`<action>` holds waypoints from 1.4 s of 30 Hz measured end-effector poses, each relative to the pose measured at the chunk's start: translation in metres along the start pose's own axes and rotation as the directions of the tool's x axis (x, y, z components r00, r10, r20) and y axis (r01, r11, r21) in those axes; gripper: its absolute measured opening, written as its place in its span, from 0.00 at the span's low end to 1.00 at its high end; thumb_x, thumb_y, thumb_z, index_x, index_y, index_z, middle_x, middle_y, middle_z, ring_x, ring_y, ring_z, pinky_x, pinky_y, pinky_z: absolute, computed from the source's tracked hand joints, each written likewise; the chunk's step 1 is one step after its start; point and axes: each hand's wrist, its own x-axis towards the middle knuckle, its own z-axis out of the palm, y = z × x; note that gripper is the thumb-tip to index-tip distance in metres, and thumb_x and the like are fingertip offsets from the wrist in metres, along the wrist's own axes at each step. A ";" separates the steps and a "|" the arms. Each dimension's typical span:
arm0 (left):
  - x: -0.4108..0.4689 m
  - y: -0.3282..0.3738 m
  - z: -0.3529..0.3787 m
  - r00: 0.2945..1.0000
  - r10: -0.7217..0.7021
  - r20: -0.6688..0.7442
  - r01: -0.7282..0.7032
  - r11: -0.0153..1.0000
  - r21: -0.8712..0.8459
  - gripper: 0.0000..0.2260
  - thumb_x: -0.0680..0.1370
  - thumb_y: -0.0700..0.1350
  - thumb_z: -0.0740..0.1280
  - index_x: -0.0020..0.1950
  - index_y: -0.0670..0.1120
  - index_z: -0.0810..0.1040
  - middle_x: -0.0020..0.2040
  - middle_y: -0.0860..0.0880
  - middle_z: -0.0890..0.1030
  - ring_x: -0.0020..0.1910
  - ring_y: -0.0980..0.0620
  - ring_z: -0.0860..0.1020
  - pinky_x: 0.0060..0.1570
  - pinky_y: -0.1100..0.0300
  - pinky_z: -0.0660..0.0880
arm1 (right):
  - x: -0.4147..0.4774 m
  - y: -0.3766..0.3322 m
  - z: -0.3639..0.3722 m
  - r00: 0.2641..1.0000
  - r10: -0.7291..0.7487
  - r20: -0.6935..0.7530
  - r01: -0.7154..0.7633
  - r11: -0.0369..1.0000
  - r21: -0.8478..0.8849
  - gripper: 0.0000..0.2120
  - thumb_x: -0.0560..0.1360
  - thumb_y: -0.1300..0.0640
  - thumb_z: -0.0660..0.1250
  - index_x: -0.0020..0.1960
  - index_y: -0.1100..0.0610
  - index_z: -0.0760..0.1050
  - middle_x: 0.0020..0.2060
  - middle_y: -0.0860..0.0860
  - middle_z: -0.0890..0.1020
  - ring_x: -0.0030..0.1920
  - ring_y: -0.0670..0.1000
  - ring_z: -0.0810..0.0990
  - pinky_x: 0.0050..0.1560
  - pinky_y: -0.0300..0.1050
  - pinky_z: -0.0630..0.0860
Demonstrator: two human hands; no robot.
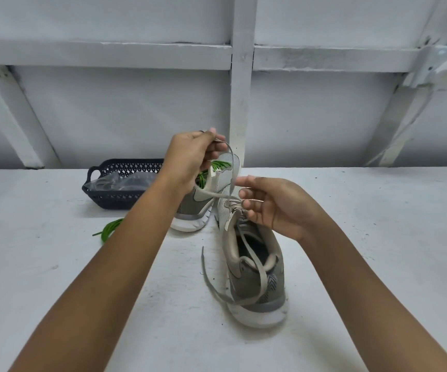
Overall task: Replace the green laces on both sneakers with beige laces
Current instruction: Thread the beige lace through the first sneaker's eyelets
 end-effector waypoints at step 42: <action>-0.044 -0.103 0.032 0.979 -0.129 0.159 0.038 0.878 0.478 0.08 0.78 0.40 0.63 0.51 0.43 0.82 0.66 0.47 0.71 0.69 0.52 0.66 0.70 0.55 0.61 | 0.017 0.066 -0.044 0.859 -0.310 -0.407 0.319 0.947 -0.048 0.07 0.74 0.70 0.66 0.41 0.61 0.76 0.29 0.49 0.81 0.34 0.47 0.80 0.41 0.35 0.78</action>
